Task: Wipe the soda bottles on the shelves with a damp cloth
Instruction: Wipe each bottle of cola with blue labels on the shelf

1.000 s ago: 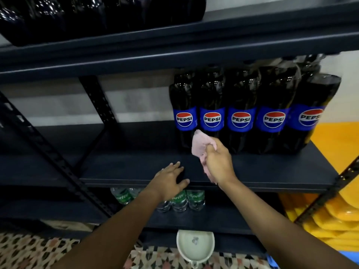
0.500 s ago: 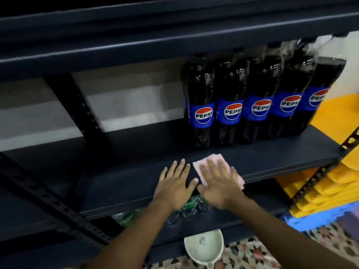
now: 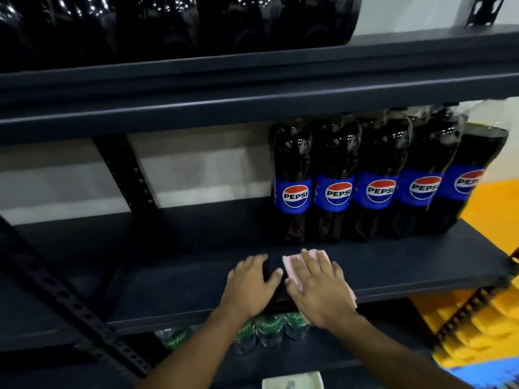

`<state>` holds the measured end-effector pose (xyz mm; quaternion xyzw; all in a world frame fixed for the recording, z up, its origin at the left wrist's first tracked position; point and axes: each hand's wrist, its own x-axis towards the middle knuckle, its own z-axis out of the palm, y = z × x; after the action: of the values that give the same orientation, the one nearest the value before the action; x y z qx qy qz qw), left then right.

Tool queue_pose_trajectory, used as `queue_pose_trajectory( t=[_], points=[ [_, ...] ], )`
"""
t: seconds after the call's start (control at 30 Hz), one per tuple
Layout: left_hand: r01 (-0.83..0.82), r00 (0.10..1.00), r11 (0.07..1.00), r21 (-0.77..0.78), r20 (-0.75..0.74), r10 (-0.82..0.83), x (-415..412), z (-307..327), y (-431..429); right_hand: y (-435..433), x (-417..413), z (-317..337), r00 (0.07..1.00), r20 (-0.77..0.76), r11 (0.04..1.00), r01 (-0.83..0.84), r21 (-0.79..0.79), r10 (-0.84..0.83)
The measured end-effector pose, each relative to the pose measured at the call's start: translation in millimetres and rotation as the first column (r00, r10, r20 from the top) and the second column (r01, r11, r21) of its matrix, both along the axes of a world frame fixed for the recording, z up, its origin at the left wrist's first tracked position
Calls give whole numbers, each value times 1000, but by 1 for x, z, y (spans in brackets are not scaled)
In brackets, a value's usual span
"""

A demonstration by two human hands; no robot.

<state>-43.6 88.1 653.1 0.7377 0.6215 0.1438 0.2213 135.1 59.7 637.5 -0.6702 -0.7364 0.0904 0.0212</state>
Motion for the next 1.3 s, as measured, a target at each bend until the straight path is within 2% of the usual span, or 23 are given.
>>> queue_pose_trajectory(
  t=[0.07, 0.13, 0.27, 0.33, 0.43, 0.53, 0.87, 1.1, 1.3],
  points=[
    [-118, 967, 993, 1, 229, 114, 16, 21, 14, 0, 2, -2, 1000, -2, 999, 20, 32, -20],
    [-181, 913, 982, 47, 379, 150, 35, 45, 34, 1, 6, -4, 999, -12, 995, 36, 89, -35],
    [-246, 785, 969, 5, 587, 196, 66, 82, 69, 5, 10, -4, 993, -114, 998, 43, 36, -39],
    [-236, 748, 971, 28, 643, 163, 71, 89, 81, 7, 10, 4, 965, -256, 994, 84, 74, -63],
    [-207, 748, 975, 76, 655, 108, 69, 93, 89, 21, 11, 27, 824, -559, 936, 265, 231, -95],
    [-195, 784, 977, 90, 612, 100, 65, 96, 90, 45, 10, 50, 712, -696, 880, 386, 276, -94],
    [-192, 753, 974, 117, 654, 70, 28, 92, 70, 67, -10, 61, 635, -772, 900, 353, 254, -31],
    [-274, 757, 945, 181, 647, 95, -21, 91, 26, 44, -41, 56, 647, -760, 948, 202, 245, 58],
    [-325, 741, 930, 173, 658, 136, -39, 85, -7, 17, -54, 51, 640, -761, 953, 156, 261, 104]
  ],
)
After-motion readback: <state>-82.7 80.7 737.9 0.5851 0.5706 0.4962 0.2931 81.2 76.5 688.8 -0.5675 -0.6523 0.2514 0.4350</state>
